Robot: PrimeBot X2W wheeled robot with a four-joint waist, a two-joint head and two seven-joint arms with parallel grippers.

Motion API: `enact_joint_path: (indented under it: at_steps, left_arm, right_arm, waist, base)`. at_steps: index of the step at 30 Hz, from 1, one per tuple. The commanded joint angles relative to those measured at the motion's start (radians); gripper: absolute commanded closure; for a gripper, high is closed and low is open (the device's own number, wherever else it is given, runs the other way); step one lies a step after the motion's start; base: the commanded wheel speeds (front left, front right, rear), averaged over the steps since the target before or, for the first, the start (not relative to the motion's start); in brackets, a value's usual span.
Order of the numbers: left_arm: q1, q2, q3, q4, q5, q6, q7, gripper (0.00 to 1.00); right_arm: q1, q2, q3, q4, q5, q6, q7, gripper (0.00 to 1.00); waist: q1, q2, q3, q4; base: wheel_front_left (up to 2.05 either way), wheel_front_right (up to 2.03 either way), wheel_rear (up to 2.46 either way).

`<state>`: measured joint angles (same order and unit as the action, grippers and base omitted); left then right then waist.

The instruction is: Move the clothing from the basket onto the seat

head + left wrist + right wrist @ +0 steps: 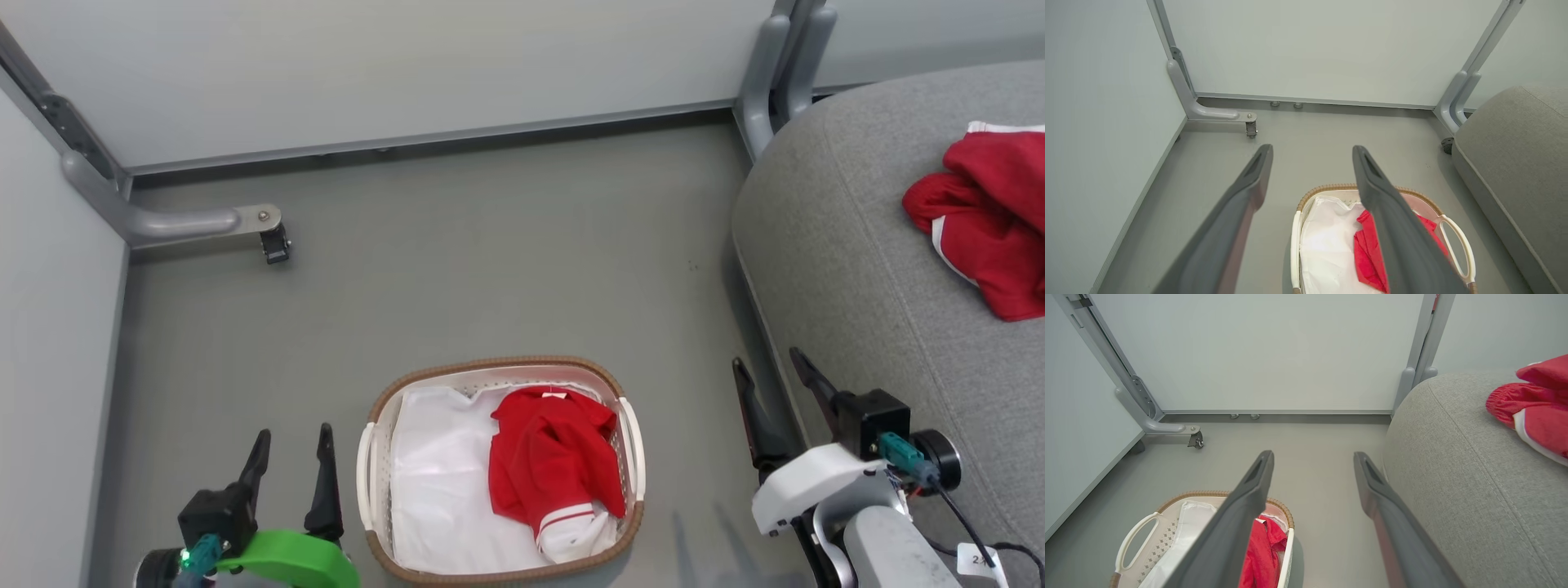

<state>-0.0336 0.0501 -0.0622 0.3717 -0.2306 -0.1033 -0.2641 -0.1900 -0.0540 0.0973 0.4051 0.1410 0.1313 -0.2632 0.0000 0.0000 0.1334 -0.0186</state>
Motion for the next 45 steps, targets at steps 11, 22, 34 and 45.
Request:
enact_joint_path:
  at_steps: [11,22,34,45]
  left_arm:
    - [-0.166,0.003,-0.087,0.097,-0.021,-0.021,-0.001,0.00]
    - [-0.327,0.006,-0.158,0.202,0.029,-0.028,-0.001,0.00]
    - [-0.484,0.071,-0.285,0.332,-0.015,-0.028,-0.001,0.00]
    - [-0.617,0.137,-0.427,0.448,-0.051,-0.028,-0.001,0.00]
  right_arm:
    - [-0.135,-0.002,0.042,-0.056,0.016,-0.001,-0.002,0.00]
    - [-0.233,0.002,0.083,-0.108,0.043,-0.001,-0.002,0.00]
    - [-0.320,0.002,0.143,-0.204,0.133,-0.001,-0.002,0.00]
    - [-0.361,0.002,0.192,-0.260,0.167,-0.001,-0.002,0.00]
  waist:
    - [0.0000,0.0000,0.234,-0.100]
    - [0.0000,0.0000,0.415,-0.199]
    - [0.0000,0.0000,0.567,-0.302]
    - [0.0000,0.0000,0.661,-0.357]
  base:
    - [0.00,0.00,0.00]
    - [0.00,0.00,0.00]
    - [0.00,0.00,0.00]
    - [0.00,0.00,0.00]
